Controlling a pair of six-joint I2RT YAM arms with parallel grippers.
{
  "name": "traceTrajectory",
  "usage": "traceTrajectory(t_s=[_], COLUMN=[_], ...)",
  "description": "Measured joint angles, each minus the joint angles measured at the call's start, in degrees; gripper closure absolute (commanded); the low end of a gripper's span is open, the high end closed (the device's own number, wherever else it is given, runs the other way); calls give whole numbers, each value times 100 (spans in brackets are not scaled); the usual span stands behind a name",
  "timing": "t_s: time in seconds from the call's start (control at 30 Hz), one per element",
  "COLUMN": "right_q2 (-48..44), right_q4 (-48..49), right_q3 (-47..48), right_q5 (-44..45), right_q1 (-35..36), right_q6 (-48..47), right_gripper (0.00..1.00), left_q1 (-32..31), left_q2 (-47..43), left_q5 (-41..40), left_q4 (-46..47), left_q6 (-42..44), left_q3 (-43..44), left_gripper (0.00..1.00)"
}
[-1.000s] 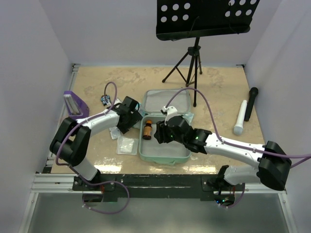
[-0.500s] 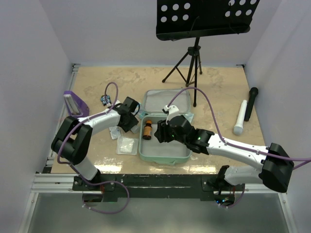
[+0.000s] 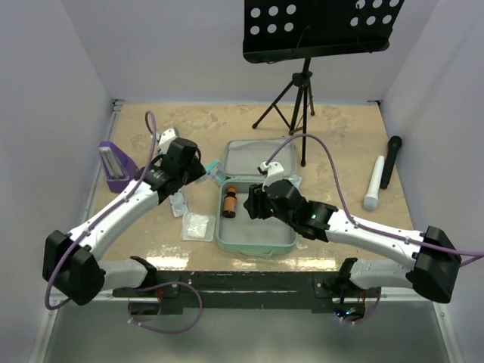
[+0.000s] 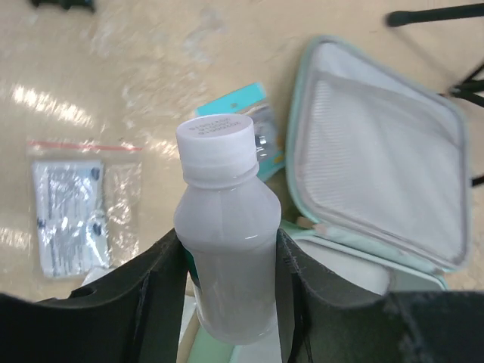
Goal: Organize the medicine kit
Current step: Pick up the pill bottle at the center of the board, then place the pill bottle in the medicine box.
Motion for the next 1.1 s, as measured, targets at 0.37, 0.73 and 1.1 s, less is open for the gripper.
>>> traceTrajectory(t_s=[0.37, 0.73, 1.1], right_q2=[-339, -1029, -1045], right_q4=[-260, -726, -763], right_q3=[0, 0, -15], right_q5=[1056, 1261, 1257], right_q1=[0, -7, -7], right_q6=[74, 651, 800], right_gripper=[48, 48, 48], left_q1=[-1541, -2116, -2107], left_q2=[457, 1891, 2651], left_q5=[616, 809, 743], left_q4=[232, -79, -315], left_q6=[1777, 1906, 1696], left_q3=[1147, 1309, 1530], left_gripper=[100, 100, 100])
